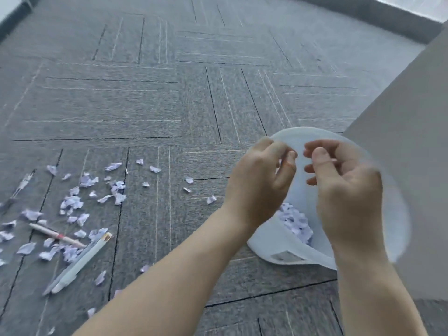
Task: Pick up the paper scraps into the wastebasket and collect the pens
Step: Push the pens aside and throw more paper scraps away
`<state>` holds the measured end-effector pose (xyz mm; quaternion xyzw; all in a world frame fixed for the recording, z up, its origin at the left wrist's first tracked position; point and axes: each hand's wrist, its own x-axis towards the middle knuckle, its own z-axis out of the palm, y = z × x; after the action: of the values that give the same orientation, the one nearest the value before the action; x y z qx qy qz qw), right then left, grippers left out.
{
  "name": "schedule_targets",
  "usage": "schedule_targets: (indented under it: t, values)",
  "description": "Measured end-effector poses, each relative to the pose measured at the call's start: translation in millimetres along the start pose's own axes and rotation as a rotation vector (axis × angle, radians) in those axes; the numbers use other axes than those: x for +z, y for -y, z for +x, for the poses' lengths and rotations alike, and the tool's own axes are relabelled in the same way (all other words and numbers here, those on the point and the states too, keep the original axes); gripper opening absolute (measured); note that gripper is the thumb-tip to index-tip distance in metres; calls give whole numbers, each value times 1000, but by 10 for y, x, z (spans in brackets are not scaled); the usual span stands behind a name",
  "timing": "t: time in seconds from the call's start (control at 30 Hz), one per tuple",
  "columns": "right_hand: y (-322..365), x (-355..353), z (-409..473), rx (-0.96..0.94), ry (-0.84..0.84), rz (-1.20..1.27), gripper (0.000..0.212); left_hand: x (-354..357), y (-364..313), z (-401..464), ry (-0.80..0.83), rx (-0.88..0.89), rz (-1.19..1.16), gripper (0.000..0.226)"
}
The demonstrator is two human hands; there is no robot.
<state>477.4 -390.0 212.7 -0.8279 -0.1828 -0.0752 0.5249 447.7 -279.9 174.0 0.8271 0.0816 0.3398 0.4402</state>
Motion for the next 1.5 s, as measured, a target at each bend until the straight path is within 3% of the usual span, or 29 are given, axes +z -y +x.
schedule_targets:
  t: [0.13,0.3,0.43,0.57,0.7,0.87,1.07,1.23,1.5]
  values:
    - [254,828,-377,-113,254,208,16,-618,539,-425,-167,-142,85,20]
    - [15,2125,-995,-173,674,34,16,-1601,1463,-1374,-239,-479,371,21]
    - [-247,3013,-1380,-329,1095,-268,43,-2314,1963,-2138,-263,-760,595,21]
    - [-395,3782,-1360,-520,1099,-620,61,-2876,2391,-2584,-279,-1026,801,46]
    - [-437,4372,-1145,-522,1086,-770,79,-3184,2776,-2655,-230,-1205,830,76]
    - [-343,4824,-1138,-590,1152,-584,79,-3330,3200,-2460,-169,-1166,810,88]
    - [-388,4817,-1211,-898,1204,-435,68,-3190,3336,-2456,-51,-817,1002,81]
    - [-283,5075,-1208,-1044,1322,-471,68,-3197,3324,-2435,-5,-790,1000,82]
    - [-605,4479,-1243,-1125,1462,-284,63,-3225,3304,-2421,114,-770,997,93]
